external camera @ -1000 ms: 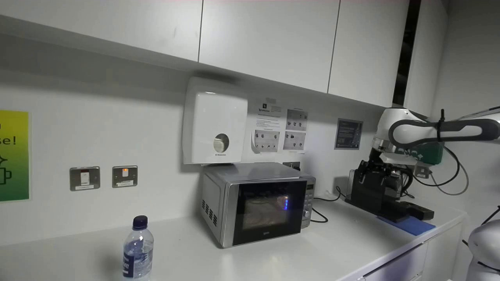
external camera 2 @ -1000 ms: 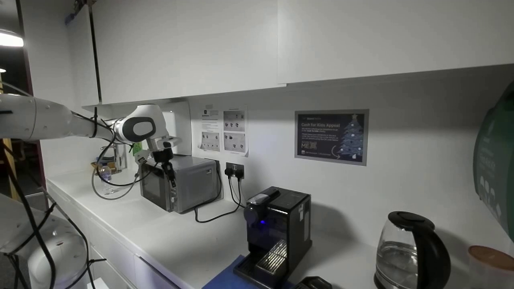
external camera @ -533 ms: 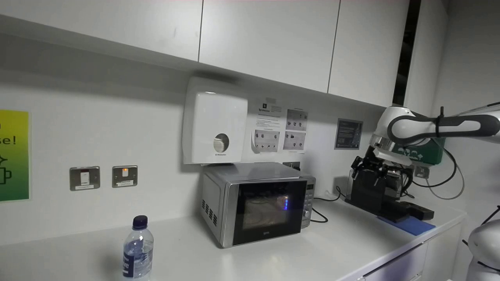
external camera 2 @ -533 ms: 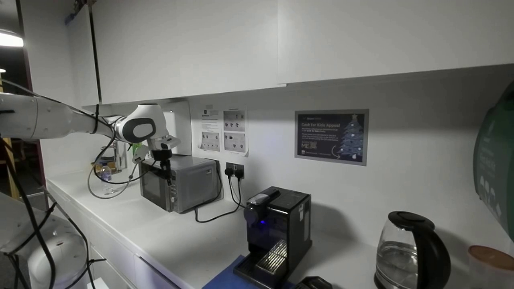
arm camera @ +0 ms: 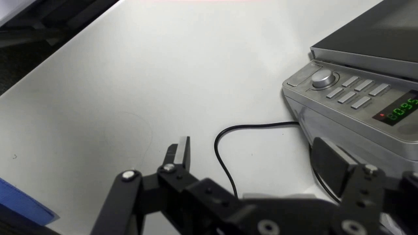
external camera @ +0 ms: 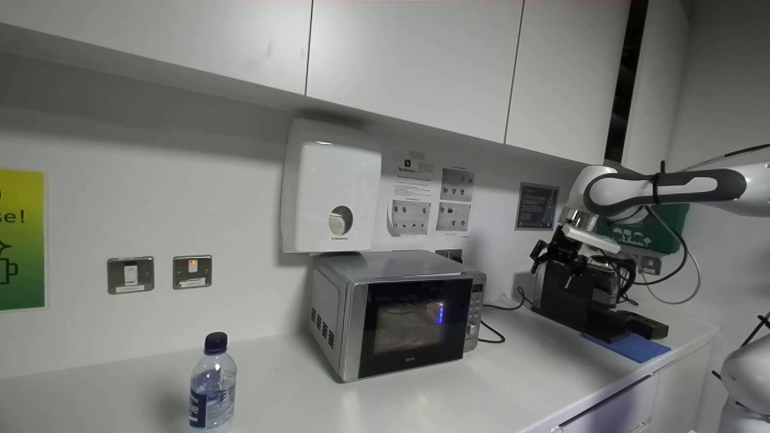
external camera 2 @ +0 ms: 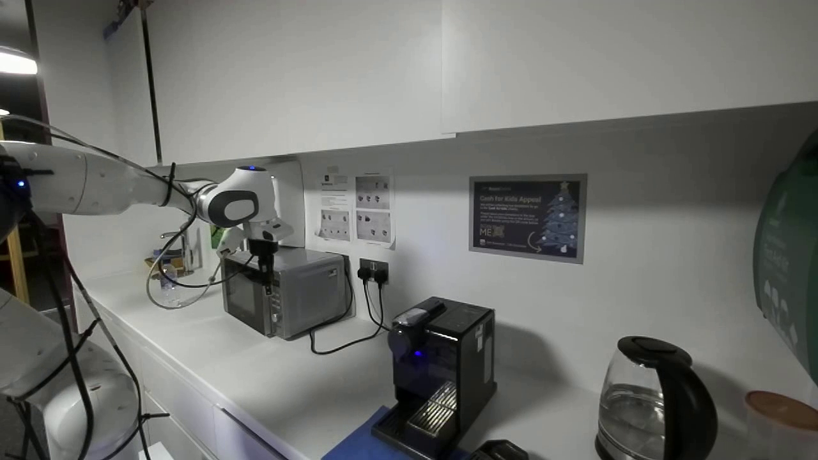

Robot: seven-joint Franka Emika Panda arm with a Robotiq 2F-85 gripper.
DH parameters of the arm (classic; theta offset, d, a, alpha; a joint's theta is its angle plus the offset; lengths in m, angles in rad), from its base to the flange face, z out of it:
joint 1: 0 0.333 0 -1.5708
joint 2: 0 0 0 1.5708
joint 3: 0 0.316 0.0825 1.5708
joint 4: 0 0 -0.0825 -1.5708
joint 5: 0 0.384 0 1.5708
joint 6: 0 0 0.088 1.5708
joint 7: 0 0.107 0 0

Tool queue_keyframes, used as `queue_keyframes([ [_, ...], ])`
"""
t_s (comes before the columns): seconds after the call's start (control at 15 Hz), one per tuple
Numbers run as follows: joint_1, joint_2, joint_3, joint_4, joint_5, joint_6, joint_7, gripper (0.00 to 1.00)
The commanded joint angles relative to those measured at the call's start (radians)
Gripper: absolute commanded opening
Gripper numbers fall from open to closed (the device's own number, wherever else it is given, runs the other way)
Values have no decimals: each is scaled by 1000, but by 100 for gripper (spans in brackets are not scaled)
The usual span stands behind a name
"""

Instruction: Open the door of the microwave

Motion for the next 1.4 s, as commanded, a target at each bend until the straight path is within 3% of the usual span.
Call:
queue_keyframes([
  [0.0,9,87,11,117,2,-107,25,100],
  [0.6,44,207,69,289,-6,-290,81,100],
  [1.33,93,291,135,353,-77,-240,213,100],
])
